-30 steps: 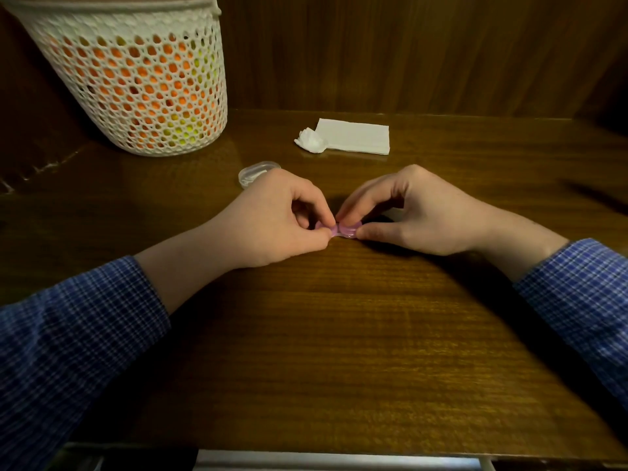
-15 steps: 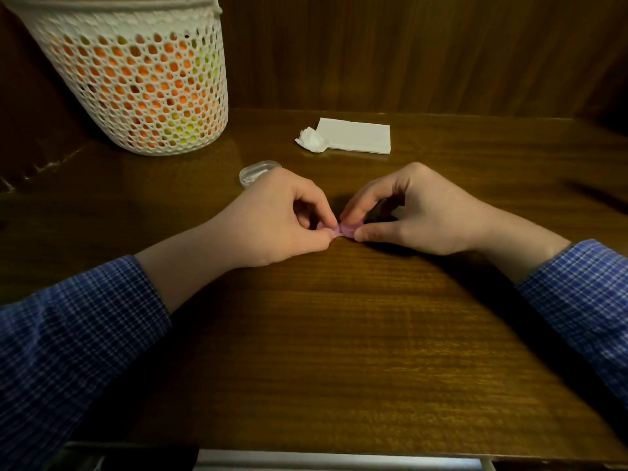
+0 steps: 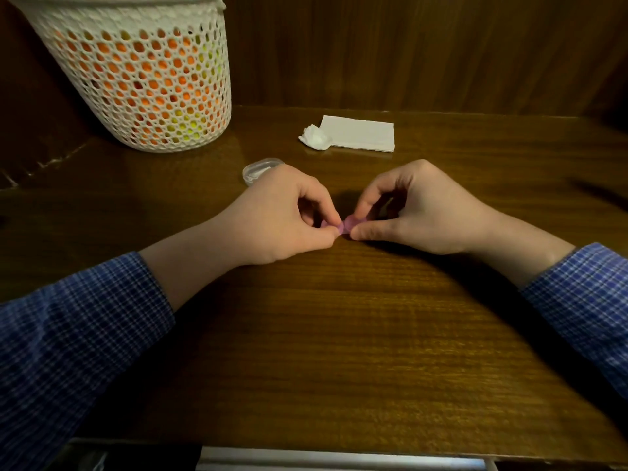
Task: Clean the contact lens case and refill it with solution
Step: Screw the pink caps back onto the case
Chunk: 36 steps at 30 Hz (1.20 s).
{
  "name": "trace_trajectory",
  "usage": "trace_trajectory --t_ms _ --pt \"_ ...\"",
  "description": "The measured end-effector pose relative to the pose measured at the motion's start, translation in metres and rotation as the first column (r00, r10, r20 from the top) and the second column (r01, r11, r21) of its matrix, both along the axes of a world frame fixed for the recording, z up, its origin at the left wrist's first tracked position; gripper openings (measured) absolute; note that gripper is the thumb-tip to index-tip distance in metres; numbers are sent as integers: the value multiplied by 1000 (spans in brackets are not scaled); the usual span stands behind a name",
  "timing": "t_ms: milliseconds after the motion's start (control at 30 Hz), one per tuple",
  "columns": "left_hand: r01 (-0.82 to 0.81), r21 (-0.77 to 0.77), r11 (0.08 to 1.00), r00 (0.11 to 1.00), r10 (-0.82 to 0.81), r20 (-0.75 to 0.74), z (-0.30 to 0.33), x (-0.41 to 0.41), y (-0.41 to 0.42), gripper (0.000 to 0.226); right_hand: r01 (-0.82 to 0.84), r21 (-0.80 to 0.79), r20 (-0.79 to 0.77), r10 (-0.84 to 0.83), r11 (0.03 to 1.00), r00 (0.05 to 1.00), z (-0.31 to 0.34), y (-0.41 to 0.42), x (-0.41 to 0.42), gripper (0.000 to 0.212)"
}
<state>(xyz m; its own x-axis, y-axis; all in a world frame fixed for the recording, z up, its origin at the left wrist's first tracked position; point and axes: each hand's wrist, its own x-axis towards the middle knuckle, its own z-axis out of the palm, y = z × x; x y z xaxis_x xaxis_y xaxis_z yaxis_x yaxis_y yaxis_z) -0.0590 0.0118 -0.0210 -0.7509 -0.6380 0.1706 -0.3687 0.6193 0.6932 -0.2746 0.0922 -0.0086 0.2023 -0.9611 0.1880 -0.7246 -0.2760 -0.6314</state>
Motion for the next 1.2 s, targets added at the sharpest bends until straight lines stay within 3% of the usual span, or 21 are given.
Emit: trace_trajectory --t_ms 333,600,800,1067,1200 --pt "-13 -2 1000 1000 13 13 2 0 1 11 -79 58 -24 80 995 996 5 -1 -5 15" --pt "-24 7 1000 999 24 37 4 0 2 11 -2 -63 -35 0 998 999 -5 -1 2 18" --pt "-35 15 999 998 34 60 8 0 4 11 -106 22 -10 106 994 994 0 1 -6 9" --pt "-29 7 1000 995 28 92 11 -1 5 11 -62 -72 -32 60 995 998 -5 -1 3 16" --pt "-23 -3 1000 996 23 90 10 0 5 12 -142 7 -42 142 990 989 2 0 -4 9"
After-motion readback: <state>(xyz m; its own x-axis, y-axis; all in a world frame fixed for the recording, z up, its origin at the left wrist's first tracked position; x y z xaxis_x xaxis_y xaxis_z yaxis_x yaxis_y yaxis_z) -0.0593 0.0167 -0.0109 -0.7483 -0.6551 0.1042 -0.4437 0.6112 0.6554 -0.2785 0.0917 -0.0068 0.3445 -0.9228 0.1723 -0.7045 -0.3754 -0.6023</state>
